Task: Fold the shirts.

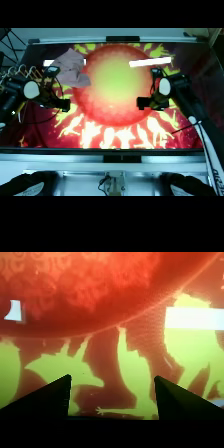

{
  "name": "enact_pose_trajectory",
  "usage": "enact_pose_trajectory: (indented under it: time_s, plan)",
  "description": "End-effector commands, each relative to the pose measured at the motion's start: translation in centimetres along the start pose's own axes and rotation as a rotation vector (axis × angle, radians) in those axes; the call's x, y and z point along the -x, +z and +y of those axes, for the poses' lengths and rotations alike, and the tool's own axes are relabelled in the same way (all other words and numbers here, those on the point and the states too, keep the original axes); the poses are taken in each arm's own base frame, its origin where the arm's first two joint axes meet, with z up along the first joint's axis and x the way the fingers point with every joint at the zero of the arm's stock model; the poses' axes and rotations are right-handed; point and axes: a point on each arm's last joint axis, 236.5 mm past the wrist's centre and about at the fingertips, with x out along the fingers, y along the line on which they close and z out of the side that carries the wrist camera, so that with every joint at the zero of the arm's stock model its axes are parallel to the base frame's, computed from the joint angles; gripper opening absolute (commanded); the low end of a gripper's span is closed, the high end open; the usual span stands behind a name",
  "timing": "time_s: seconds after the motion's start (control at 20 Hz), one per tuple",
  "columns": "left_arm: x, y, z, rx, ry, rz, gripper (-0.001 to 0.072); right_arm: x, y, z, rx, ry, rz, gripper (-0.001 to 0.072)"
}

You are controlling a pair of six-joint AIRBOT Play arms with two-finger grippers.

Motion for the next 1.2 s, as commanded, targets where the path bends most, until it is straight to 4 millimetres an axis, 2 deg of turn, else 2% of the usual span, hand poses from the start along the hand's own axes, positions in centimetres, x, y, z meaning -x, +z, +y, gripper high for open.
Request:
enact_pose_trajectory:
  time_s: [0.0, 1.0, 1.15]
  plan:
    - [0.0, 0.0, 0.0, 0.000, 0.001, 0.001, 0.0707, 0.0, 0.0, 0.0, 0.001, 0.001, 0.000, 0.0626]
    - [0.0, 0.1, 0.0, 0.001, -0.001, -0.005, 0.0706, 0.0, 0.0, 0.0, 0.001, 0.001, 0.000, 0.0626]
    - [-0.1, 3.1, -0.3, 0.001, -0.014, -0.125, 0.0706, 0.0, 0.0, 0.0, 0.001, 0.001, 0.000, 0.0626]
